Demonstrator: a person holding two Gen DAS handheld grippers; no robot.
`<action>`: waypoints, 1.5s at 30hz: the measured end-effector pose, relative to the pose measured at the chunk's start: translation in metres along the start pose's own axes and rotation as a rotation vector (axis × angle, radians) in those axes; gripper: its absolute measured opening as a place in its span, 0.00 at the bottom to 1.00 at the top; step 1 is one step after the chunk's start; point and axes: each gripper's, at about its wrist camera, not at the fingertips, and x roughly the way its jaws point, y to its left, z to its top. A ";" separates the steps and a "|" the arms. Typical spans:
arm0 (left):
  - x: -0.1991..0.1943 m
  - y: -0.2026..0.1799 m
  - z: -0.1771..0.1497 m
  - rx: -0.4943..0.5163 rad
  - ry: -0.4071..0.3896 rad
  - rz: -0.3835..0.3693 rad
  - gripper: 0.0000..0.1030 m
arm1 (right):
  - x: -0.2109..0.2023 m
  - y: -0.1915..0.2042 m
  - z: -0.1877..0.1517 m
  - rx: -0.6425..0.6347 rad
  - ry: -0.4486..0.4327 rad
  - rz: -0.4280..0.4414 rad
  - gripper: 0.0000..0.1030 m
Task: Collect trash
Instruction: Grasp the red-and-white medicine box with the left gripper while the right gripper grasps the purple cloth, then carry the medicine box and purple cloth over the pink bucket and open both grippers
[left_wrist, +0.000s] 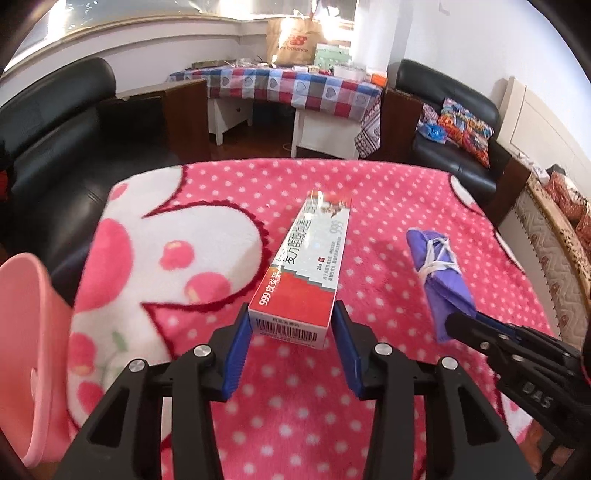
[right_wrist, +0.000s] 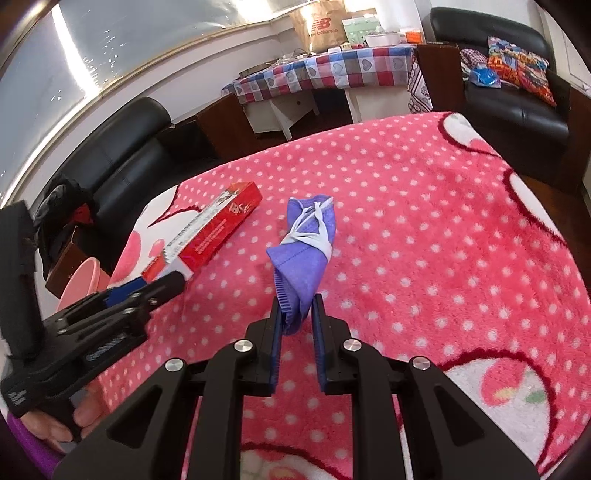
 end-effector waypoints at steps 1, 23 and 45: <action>-0.006 0.001 -0.002 -0.003 -0.010 0.000 0.42 | -0.001 0.002 -0.001 -0.006 0.000 0.001 0.15; -0.132 0.048 -0.044 -0.136 -0.192 0.105 0.41 | -0.026 0.066 -0.010 -0.176 -0.017 0.083 0.15; -0.199 0.167 -0.099 -0.377 -0.159 0.366 0.41 | -0.004 0.228 -0.007 -0.428 0.094 0.344 0.15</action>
